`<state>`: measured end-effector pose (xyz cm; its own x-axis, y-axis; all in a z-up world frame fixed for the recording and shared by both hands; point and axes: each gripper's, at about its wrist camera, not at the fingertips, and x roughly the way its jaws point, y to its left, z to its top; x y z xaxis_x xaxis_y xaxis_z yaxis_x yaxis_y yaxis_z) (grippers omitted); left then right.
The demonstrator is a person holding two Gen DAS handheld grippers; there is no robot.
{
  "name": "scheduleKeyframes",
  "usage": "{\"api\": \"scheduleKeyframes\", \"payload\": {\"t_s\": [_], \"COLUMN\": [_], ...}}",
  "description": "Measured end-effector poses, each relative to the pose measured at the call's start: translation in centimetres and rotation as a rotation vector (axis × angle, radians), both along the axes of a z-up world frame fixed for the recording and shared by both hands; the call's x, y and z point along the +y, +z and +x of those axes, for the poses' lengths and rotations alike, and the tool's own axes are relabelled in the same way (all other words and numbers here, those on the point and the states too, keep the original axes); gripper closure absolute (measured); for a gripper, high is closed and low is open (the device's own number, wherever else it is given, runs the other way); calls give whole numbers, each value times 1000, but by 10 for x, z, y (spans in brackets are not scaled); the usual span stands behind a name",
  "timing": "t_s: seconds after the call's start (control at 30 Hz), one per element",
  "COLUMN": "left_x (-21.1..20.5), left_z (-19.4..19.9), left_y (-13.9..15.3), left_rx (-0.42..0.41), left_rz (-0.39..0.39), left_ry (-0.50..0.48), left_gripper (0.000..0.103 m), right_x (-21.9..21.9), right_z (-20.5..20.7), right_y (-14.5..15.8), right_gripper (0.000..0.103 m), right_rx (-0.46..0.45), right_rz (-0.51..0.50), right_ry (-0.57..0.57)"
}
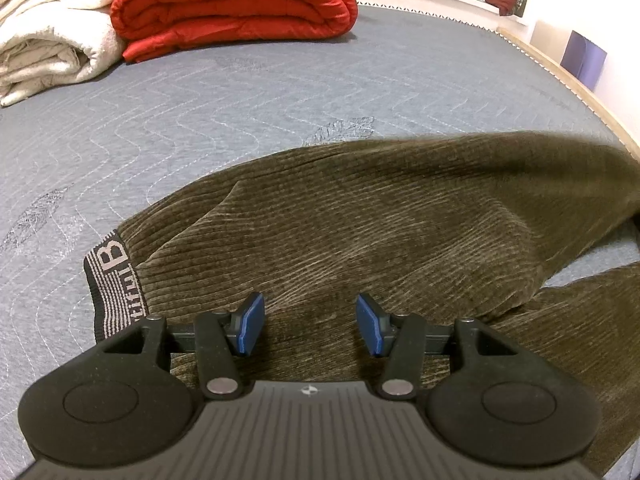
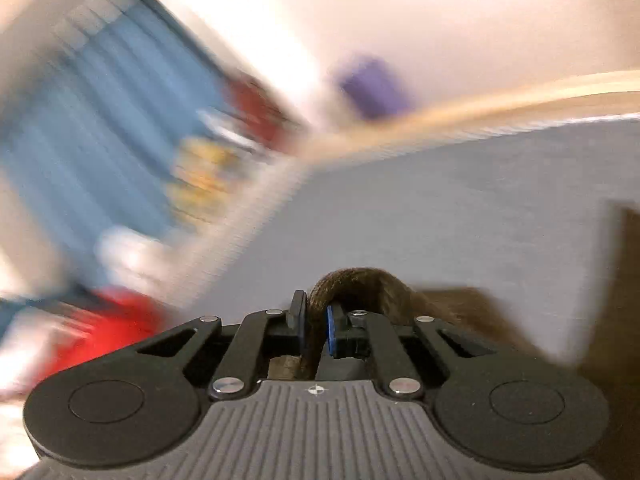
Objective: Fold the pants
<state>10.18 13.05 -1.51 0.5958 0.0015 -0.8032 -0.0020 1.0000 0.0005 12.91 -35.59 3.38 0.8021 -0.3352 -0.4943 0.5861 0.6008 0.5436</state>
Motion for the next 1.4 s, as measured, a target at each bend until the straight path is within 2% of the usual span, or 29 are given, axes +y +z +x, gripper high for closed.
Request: {"api": "scheduleKeyframes", "payload": {"t_s": [0.03,0.1,0.17,0.2,0.23,0.27,0.33,0.43,0.57,0.6,0.63,0.67,0.73,0.8,0.87,0.9,0.93,0.97,1.0,1.07,1.1,1.13,1.17,1.2,1.23,1.27,1.3,1.33,1.4], "left_x": [0,-1,-1,-1,-1,-1,-2,-2,-3,-3,-2,-2,-2,-4,-5,-6,-7,-7,-8,-8,-8,-9,-9,-9,-10,-10,-11,-11,-11], "left_z": [0,0,0,0,1,1,1,1,3,4,4,5,7,8,9,9,10,10,11,13,14,14,15,15,15,15,15,15,16], "left_y": [0,0,-1,-1,-1,-1,-2,-3,-6,-7,-8,-8,-8,-8,-7,-7,-7,-7,-8,-9,-10,-11,-11,-12,-12,-13,-13,-13,-14], "left_rx": [0,0,0,0,0,1,2,6,15,17,19,21,21,19,17,17,17,17,19,23,24,26,26,27,28,28,29,29,29], "left_rz": [0,2,2,2,3,4,4,6,0,-1,-2,-4,-9,-12,-17,-18,-17,-17,-17,-17,-16,-16,-16,-16,-15,-15,-14,-13,-12], "left_ry": [-2,-3,-3,-2,-2,-2,-4,-6,-6,-5,-3,-1,2,1,-2,-4,-5,-6,-6,-5,-4,-5,-5,-6,-7,-7,-9,-10,-10], "left_gripper": [47,47,46,46,46,45,45,44,44,44,44,44,44,44,44,44,44,44,44,44,44,44,43,43,43,43,43,43,42], "right_x": [-6,-26,-42,-49,-55,-60,-75,-101,-124,-128,-126,-123,-122,-116,-101,-90,-84,-81,-83,-92,-101,-109,-116,-122,-126,-129,-132,-135,-137], "right_z": [1,-3,-3,-4,-4,-3,1,-10,-9,-7,-5,-9,-12,-14,-23,-25,-27,-27,-28,-26,-30,-38,-46,-48,-46,-43,-40,-37,-30], "right_y": [-15,-48,-72,-77,-78,-79,-84,-107,-129,-131,-133,-131,-122,-95,-59,-45,-39,-40,-45,-67,-84,-101,-113,-118,-118,-118,-120,-123,-128], "right_gripper": [93,93,87,87,80,60,36,35,36,39,55,76,89,91,92,92,92,91,91,87,87,87,87,85,74,54,45,39,41], "right_rx": [130,278,307,268,226,173,68,-67,-146,-144,-138,-130,-169,-248,-322,-318,-289,-222,-142,126,215,202,133,78,51,14,-24,-46,-51], "right_rz": [40,195,325,359,378,396,437,570,676,680,673,656,587,436,208,74,-4,-25,-5,97,192,307,389,424,415,402,400,410,414], "right_ry": [-65,-166,-195,-192,-182,-161,-112,-111,-100,-89,-90,-106,-133,-112,-63,-73,-101,-151,-201,-331,-389,-414,-414,-399,-382,-359,-326,-296,-255]}}
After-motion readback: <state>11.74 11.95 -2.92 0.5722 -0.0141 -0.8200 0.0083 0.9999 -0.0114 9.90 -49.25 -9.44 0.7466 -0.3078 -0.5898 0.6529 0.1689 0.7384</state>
